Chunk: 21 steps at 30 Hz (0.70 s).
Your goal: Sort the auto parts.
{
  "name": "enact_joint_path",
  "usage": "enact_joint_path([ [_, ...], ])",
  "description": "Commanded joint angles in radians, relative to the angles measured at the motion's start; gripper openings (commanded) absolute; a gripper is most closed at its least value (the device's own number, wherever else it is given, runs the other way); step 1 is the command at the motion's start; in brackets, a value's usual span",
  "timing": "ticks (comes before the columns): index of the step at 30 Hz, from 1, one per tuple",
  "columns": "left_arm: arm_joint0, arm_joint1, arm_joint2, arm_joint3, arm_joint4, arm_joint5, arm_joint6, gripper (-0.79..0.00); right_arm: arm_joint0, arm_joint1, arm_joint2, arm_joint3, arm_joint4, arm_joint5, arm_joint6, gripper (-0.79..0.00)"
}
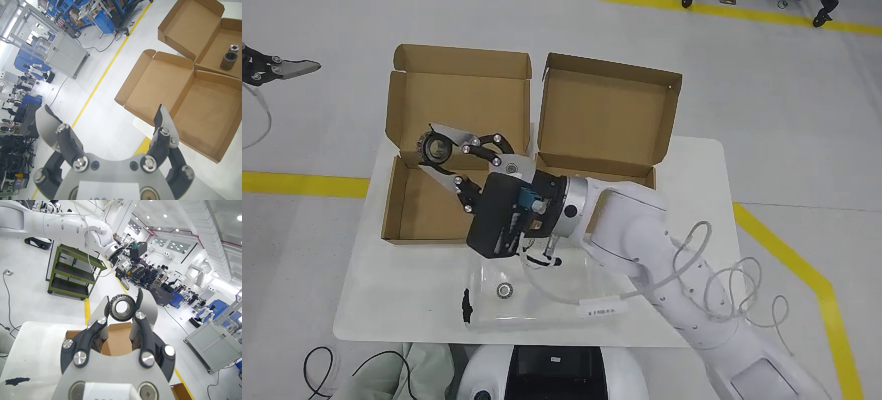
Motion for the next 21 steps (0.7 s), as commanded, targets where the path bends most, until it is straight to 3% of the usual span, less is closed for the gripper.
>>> enact_joint_path([
  [1,0.000,0.000,0.000,0.000,0.000,0.000,0.000,0.000,-0.008,0.002,0.007,-0.006,-0.006,-0.003,-0.005,-0.785],
  [12,0.000,0.000,0.000,0.000,0.000,0.000,0.000,0.000,-0.069,0.013,0.041,0.022,-0.032,-0.009,-0.041,-0.785],
  [21,0.000,0.000,0.000,0.000,0.000,0.000,0.000,0.000,-0.120,0.016,0.028,0.151,-0.056,0.005,-0.099,-0.785],
])
